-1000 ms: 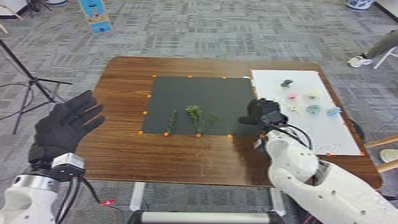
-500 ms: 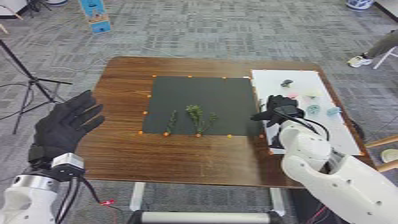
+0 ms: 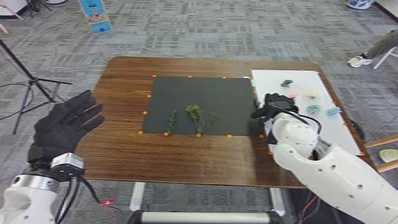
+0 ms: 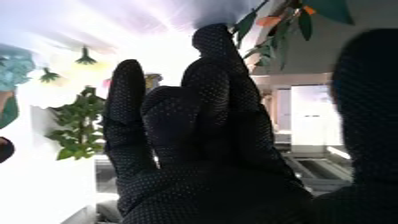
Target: Arrange flowers
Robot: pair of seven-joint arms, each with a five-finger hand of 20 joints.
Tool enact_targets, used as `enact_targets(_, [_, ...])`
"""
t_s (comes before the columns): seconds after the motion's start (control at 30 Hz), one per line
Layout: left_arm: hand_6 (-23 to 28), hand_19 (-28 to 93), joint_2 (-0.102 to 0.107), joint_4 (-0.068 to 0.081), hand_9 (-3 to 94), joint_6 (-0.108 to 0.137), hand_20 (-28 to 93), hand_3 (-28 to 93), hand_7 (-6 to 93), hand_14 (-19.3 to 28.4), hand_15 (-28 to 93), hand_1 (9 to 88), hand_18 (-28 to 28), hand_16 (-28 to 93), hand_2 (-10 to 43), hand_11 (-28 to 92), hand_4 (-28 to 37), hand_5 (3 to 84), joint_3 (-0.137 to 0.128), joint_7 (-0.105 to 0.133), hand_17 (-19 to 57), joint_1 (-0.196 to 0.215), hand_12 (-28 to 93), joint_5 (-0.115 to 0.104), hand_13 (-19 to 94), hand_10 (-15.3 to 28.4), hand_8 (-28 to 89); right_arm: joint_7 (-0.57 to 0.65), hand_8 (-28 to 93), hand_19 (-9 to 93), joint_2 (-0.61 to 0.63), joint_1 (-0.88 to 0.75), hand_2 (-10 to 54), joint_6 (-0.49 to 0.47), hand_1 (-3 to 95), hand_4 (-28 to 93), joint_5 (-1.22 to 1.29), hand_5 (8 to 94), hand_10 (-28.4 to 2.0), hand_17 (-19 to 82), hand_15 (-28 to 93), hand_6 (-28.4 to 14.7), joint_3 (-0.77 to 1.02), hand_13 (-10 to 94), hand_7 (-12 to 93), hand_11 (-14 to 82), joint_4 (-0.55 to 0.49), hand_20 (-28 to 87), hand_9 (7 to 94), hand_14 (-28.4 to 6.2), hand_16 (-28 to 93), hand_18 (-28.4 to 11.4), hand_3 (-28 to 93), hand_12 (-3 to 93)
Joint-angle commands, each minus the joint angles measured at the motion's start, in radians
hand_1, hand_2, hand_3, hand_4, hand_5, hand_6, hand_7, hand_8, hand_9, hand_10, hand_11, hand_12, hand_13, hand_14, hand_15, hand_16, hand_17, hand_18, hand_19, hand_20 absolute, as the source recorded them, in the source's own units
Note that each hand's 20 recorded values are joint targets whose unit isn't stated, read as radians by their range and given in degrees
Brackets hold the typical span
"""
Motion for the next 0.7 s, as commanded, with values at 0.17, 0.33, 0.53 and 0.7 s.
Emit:
enact_targets(0.17, [3.9,44,-0.007,-0.006,28.2,-0.003,13,72,21.0,13.0,31,23.5,20.8,2,-9.0,23,-28.3,35.2,-0.002,-0.005,-8.8,0.009,18,-0.005,24,11.4,-10,-0.097,23,75,-0.053,-0.036,-9.5,-0.094,42.4,-28,0.030,69.0,-12.5,27,82,1.0,-0.101,67,50,62.6,0.005,37,69.8,-12.1,45,-20.1,70,55.9])
enact_targets(0.33, [3.9,44,-0.006,-0.004,28.2,-0.002,13,72,21.2,13.0,31,23.6,20.8,2,-8.8,23,-28.3,35.2,0.000,-0.006,-8.8,0.006,18,-0.008,24,11.4,-10,-0.150,25,76,-0.058,-0.050,-9.5,-0.044,46.5,-28,0.023,69.8,-11.4,29,85,2.2,-0.121,69,56,64.8,-0.006,38,73.3,-11.7,47,-19.5,74,57.6])
enact_targets(0.53, [3.8,44,-0.004,-0.002,28.2,-0.003,13,72,21.1,13.1,31,23.5,20.8,2,-8.5,23,-28.3,35.2,0.001,-0.008,-8.8,0.002,18,-0.006,24,11.5,-10,-0.159,26,78,-0.072,-0.073,-9.5,-0.014,44.9,-22,0.046,70.8,-11.3,30,87,1.2,-0.090,71,58,66.6,-0.028,39,75.3,-12.0,47,-19.7,78,58.7])
enact_targets(0.7, [3.9,44,-0.005,-0.002,28.2,-0.003,13,72,21.0,13.1,31,23.5,20.8,2,-8.5,23,-28.3,35.3,0.002,-0.009,-8.8,0.003,18,-0.008,24,11.5,-10,-0.156,26,79,-0.079,-0.079,-9.5,-0.003,43.7,-19,0.077,72.2,-11.3,31,87,1.1,-0.070,72,58,66.8,-0.040,39,76.0,-11.7,47,-20.1,79,58.8])
